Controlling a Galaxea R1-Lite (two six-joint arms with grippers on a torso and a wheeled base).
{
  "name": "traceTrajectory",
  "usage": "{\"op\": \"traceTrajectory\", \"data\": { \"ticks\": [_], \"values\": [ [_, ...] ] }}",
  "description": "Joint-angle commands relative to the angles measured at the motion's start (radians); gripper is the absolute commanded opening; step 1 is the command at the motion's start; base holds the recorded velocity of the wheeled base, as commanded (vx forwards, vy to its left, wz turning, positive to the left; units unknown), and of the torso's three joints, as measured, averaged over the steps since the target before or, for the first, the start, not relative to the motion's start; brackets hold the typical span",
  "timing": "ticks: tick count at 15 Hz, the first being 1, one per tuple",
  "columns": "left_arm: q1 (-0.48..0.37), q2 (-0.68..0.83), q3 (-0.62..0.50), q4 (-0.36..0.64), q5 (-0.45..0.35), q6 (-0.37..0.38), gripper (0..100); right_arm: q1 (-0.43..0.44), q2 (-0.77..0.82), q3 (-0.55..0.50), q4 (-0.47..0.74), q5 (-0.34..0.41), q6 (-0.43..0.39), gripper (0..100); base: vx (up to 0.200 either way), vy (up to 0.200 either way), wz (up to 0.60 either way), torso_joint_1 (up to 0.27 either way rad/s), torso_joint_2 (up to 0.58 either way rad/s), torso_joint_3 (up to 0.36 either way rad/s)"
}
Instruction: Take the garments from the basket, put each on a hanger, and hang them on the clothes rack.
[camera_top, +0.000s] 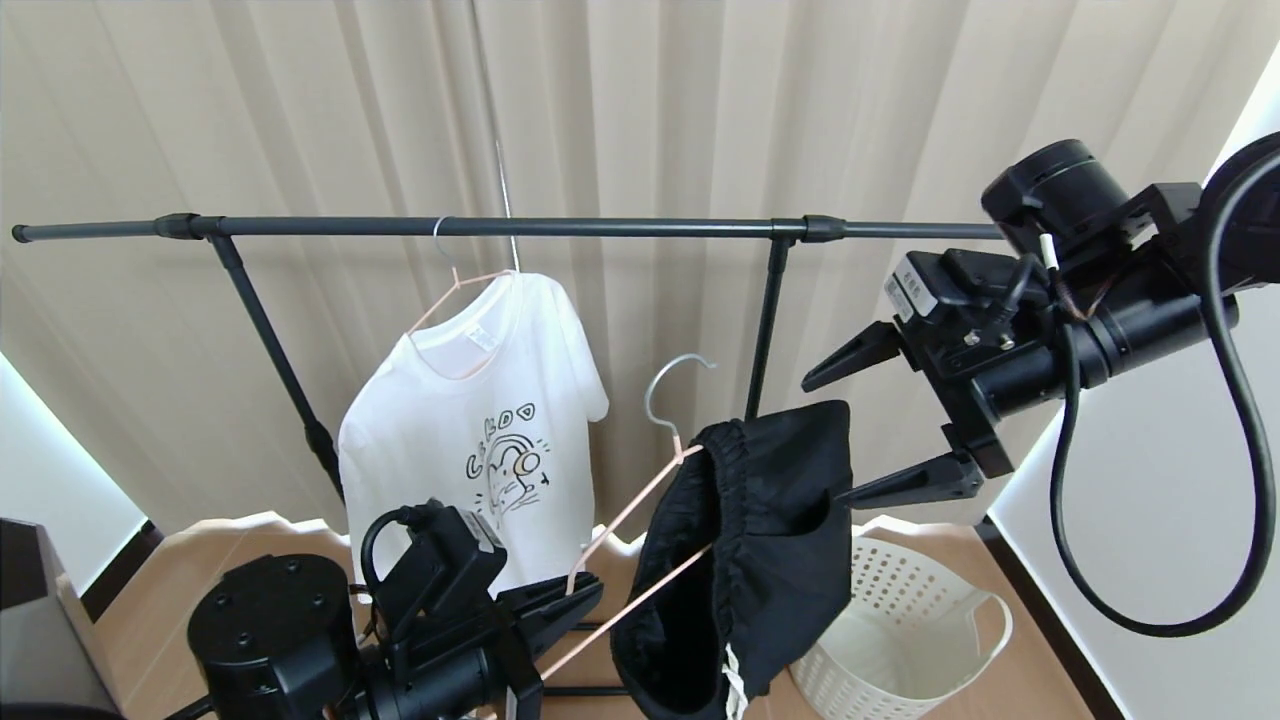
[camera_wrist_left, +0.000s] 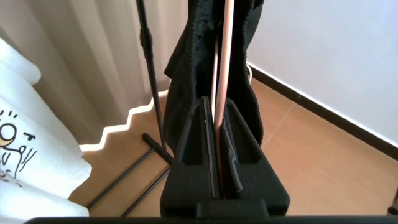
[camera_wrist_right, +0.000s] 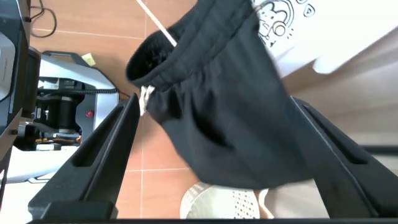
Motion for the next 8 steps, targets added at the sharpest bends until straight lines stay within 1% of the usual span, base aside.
{"op": "traceTrajectory", "data": {
  "ticks": [1,5,8],
  "values": [
    [-0.005,0.003,0.006,-0.001,-0.002,0.001,0,0.044,0.04,-0.008,0.004,0.001,-0.003,100,0.0,0.0,0.0,0.0,0.0,0.0],
    [-0.009,0.002,0.015,-0.001,-0.003,0.004,0,0.097,0.102,-0.02,0.058,-0.001,-0.003,100,0.0,0.0,0.0,0.0,0.0,0.0],
    [-0.008,0.0,0.022,-0.001,-0.009,0.038,0,0.108,0.141,-0.046,0.059,-0.001,-0.005,100,0.0,0.0,0.0,0.0,0.0,0.0]
  ]
}}
